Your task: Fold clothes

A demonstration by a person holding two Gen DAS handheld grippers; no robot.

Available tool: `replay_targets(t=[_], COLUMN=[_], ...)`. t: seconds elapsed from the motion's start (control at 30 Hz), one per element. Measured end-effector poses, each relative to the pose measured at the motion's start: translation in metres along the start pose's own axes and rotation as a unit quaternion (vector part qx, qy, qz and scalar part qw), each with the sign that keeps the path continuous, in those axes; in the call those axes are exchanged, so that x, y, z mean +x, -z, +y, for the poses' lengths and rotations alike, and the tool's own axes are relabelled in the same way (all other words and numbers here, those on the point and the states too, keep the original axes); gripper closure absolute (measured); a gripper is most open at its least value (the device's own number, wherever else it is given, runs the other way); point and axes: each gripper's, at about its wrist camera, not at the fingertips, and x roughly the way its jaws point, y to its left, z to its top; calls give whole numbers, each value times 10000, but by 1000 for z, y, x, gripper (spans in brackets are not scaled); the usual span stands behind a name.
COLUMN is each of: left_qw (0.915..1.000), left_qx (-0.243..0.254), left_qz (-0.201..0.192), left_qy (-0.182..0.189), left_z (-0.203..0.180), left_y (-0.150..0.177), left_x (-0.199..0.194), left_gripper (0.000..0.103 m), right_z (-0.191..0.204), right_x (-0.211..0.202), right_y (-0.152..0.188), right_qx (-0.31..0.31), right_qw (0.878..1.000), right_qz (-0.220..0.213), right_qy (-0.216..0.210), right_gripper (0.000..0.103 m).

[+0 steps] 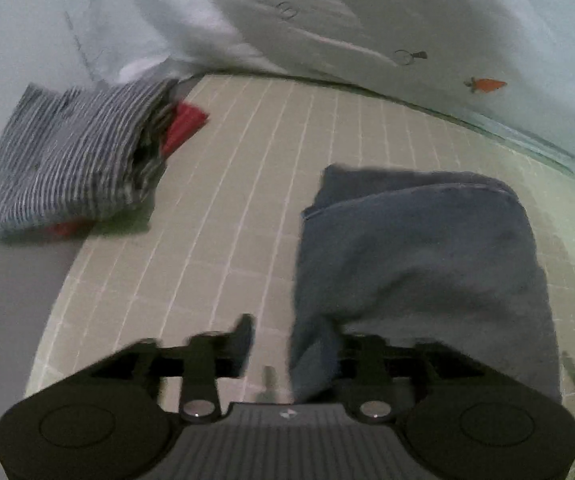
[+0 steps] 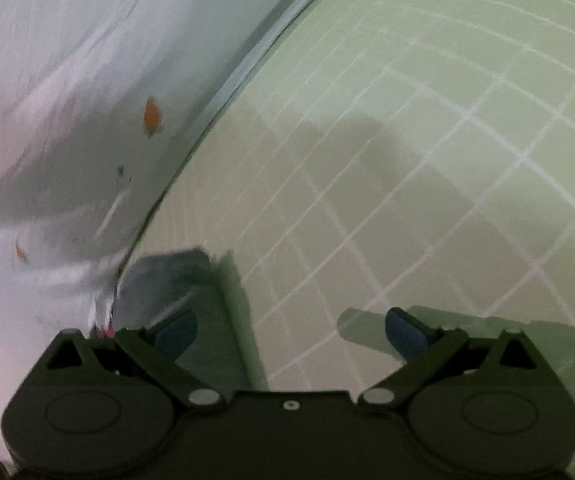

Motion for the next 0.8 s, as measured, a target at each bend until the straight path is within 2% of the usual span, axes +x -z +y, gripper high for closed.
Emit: replay_targets(t=[0.07,0.1,0.2,0.3,0.53,0.6,0.7,0.8], left_qw=[9993,9984,9976,9975,9923,9891,9860,9856], left_qx=[-191,-270,-161,-101,-181,-271,-363,-304], left_qz=[-23,-36,110,273,671,776,736,654], left_qy=[329,500,663,649,1026,1225,1448,1532], left_z=[6,9,-1,-2,2,5,7,3], left_y=[1,1,-2,-3,-8,-9,-11,-10], left_x=[1,1,18,39,81,91,95,96], left_gripper=[24,23,19,19,18,16,13,12], right_z=[13,20,39,58,93,94,93,95], right_x=[6,9,23,39,67,75,88,96], right_y=[1,2,3,6,21,21,18,16], right_qx=[-246,-363,-639,-894,-1609,-1578,-1370,-1275], right_qw=[9996,9992,9973,9941,9817,9814,9823,9827], right_qz=[108,162,357,597,1014,1079,1247,1290], right_qy=[-23,-37,-91,-136,-130,-175,-270,-375], right_gripper=[1,1,1,0,0,0,0,0])
